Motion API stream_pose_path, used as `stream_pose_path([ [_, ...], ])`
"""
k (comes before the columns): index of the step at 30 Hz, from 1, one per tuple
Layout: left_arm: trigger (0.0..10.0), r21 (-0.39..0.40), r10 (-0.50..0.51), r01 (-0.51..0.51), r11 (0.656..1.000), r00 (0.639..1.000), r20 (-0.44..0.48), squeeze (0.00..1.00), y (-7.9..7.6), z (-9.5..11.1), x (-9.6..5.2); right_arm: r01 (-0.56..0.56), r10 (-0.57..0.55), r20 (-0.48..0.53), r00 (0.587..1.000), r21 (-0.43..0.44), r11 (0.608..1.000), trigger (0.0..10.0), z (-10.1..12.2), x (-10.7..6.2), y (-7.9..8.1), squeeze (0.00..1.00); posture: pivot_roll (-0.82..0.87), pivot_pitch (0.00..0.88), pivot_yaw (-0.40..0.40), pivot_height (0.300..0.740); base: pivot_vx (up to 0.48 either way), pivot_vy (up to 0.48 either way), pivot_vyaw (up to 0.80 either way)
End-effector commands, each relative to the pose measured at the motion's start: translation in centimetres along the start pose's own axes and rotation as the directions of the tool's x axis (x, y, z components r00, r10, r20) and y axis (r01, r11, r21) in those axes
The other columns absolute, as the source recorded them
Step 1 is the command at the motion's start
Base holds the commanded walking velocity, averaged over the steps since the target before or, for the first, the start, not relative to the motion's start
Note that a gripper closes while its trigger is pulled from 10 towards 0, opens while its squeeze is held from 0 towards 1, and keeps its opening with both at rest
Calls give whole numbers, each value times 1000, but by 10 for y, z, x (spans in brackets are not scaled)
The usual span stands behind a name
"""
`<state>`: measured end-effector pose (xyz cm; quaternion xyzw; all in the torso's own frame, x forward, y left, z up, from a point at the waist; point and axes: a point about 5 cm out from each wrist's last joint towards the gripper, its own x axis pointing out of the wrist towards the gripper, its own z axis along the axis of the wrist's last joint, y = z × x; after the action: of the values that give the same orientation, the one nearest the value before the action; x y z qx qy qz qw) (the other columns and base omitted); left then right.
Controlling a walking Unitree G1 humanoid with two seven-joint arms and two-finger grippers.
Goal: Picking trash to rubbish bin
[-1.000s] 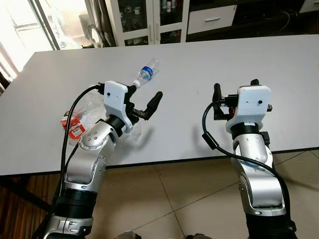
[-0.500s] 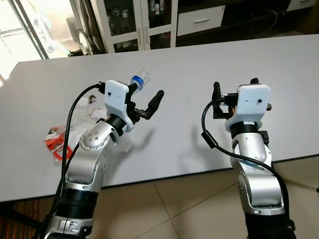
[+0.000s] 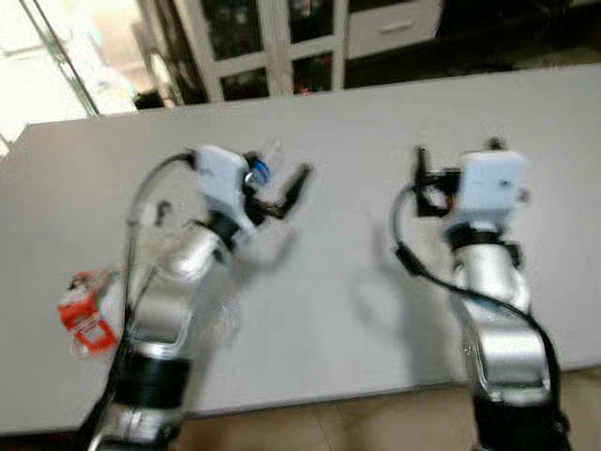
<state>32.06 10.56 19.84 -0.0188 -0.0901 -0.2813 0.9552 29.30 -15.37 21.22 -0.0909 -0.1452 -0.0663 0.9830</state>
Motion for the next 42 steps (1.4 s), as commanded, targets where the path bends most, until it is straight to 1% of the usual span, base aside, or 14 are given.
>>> stream_pose_path([
  [1,10000,18,55,-55,998,998,-10,0,14,2,-7,-40,40,17,999,25,999,10000,6,-1,12,0,15,84,52,740,0,0,0],
  [17,10000,1,54,-54,999,998,-44,0,14,-2,-9,-36,36,8,999,18,999,10000,5,-3,11,0,13,87,56,740,0,0,0],
  [25,10000,7,56,-56,998,997,-59,0,18,-3,-10,-31,31,9,999,21,999,10000,6,-3,12,0,15,88,64,740,0,375,0],
  [39,10000,12,55,-54,998,996,-75,0,16,-6,-12,-32,32,6,999,21,999,10000,5,-4,13,0,18,98,63,740,0,458,0],
  [42,10000,11,50,-50,999,997,-62,0,15,-5,-12,-35,35,5,999,20,999,10000,5,-4,13,0,18,98,63,740,0,0,0],
])
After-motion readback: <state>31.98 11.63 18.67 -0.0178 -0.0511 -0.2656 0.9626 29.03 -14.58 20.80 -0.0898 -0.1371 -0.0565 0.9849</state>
